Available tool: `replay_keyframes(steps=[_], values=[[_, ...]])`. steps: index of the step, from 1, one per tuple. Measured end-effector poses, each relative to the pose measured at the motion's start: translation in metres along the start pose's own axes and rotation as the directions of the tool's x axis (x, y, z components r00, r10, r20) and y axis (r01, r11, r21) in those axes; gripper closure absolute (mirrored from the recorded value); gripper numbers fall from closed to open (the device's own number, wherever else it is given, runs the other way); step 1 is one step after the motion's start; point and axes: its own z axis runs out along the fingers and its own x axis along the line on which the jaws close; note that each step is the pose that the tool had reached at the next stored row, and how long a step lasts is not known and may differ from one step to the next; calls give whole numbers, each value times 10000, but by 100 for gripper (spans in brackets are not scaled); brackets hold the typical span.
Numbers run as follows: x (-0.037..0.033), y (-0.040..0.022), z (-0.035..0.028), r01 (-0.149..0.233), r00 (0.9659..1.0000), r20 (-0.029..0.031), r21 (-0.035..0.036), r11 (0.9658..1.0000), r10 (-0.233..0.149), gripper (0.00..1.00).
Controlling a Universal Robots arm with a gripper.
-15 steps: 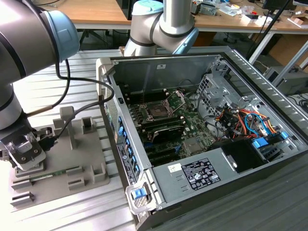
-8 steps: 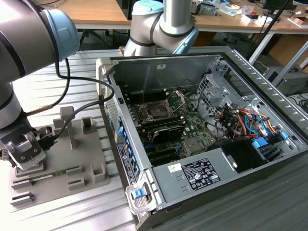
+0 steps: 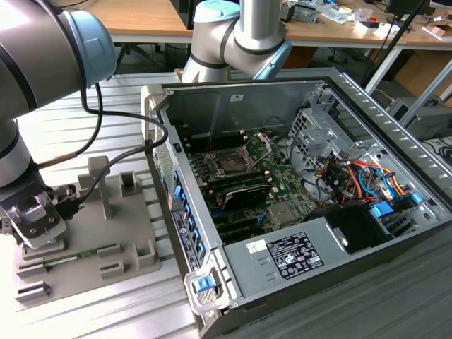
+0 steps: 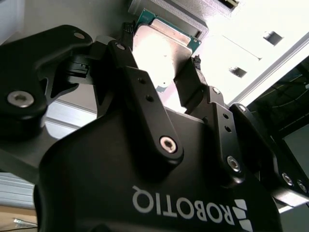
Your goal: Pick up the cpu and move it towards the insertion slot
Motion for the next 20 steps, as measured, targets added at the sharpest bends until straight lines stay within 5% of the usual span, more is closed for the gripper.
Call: replay_keyframes(steps=[20], values=[[0, 2, -59, 0, 10000, 0, -2, 10000, 0, 45]])
